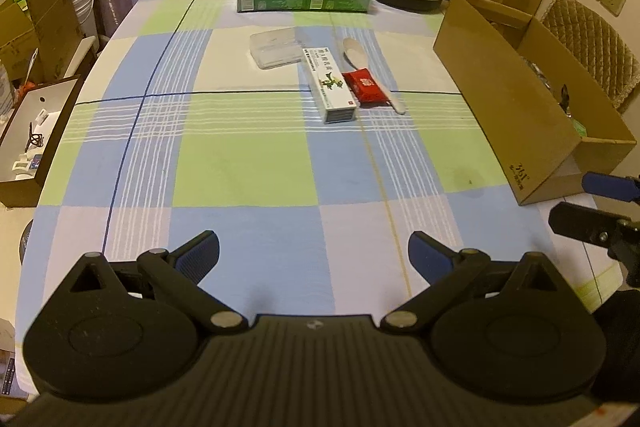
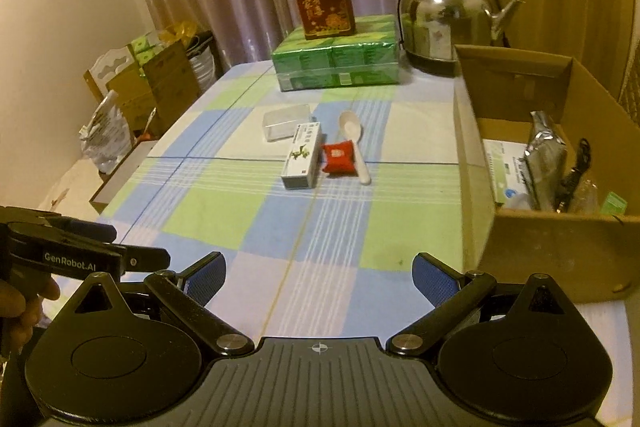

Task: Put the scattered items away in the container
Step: 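Move both tools back over the table toward the spoon and candy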

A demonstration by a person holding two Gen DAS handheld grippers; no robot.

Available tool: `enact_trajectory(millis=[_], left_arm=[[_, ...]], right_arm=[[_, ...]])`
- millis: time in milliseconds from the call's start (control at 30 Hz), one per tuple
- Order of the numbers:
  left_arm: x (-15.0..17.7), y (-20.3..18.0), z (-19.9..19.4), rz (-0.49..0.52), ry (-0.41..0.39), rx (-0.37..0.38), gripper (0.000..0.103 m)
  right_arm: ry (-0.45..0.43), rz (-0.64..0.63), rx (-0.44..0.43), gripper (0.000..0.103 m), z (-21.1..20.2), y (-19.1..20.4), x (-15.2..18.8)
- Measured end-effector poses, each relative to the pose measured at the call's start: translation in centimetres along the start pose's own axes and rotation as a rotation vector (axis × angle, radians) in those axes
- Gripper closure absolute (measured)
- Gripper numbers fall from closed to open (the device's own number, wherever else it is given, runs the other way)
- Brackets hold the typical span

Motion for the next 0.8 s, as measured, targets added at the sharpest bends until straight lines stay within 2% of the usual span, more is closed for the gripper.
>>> enact_trajectory(millis=[400,733,800], left_arm=[[-1.3,1.8,2.9,0.034,0.005,-0.024,0.004],[-4.0,2.3,5.6,0.077,-0.044,-0.037,0.004],[-4.6,2.1,6.3,0.093,-0.054,-0.038,0.004]], right_arm=[[0.011,-0.024,0.003,0.006,5.1,0.4,-2.7],[-0.009,-0.082,0.035,0.006,9.6,-0.2,-6.1],[-0.013,-0.086,0.044,0.011,10.6,-0.5,-6.7]])
Point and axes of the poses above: each gripper's, at about its wrist camera, not at the fingertips, and z roughly the way its jaws point, y to its left, x to its underside, the point moved 4 cm from there along z, roughly the way its jaws point, and after that the axes turned 9 degrees about z, right-handed, at the moved point
